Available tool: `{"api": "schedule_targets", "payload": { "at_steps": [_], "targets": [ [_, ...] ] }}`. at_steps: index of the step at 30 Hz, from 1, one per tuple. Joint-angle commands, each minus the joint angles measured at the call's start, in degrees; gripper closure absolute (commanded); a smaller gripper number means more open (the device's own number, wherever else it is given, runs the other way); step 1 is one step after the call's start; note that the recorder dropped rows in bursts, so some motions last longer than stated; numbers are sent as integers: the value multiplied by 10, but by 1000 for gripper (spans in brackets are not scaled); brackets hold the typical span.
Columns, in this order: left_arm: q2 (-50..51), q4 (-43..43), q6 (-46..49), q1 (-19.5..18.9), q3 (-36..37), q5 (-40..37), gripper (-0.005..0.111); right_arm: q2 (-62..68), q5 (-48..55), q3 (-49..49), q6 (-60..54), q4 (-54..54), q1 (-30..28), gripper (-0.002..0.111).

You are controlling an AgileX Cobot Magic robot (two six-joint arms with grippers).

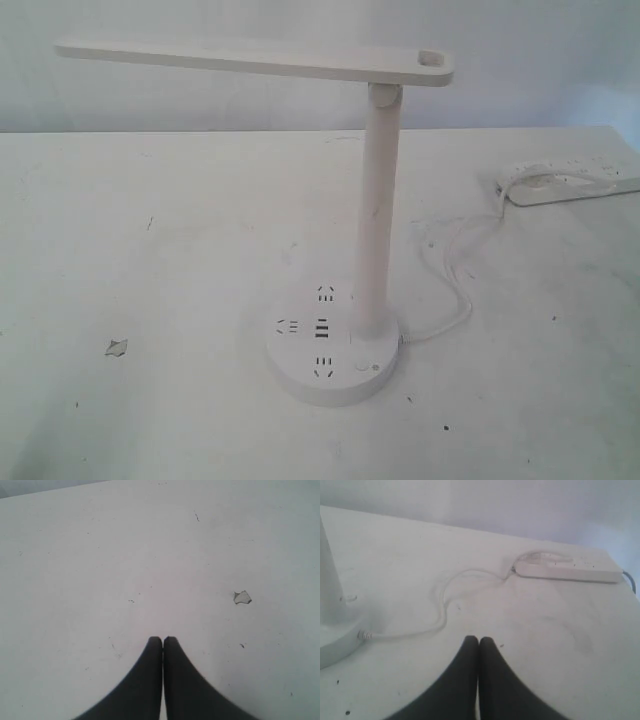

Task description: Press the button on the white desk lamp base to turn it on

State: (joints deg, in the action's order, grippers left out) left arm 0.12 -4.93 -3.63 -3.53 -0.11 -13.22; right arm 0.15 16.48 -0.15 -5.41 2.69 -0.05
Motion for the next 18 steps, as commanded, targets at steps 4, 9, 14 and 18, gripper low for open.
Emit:
{"api": "schedule_targets", "payload": {
  "at_steps": [4, 9, 14, 18],
  "targets": [
    [-1, 1, 0, 2, 1, 0, 107, -2, -174, 1, -3, 10, 0, 108],
    [-1, 1, 0, 2, 1, 0, 107, -2, -306, 1, 97, 18, 0, 108],
    [-1, 1, 0, 2, 1, 0, 107, -2, -427, 1, 252, 18, 0, 108],
    [-1, 1, 0, 2, 1, 0, 107, -2, -607, 1, 331, 19, 0, 108]
  ]
}}
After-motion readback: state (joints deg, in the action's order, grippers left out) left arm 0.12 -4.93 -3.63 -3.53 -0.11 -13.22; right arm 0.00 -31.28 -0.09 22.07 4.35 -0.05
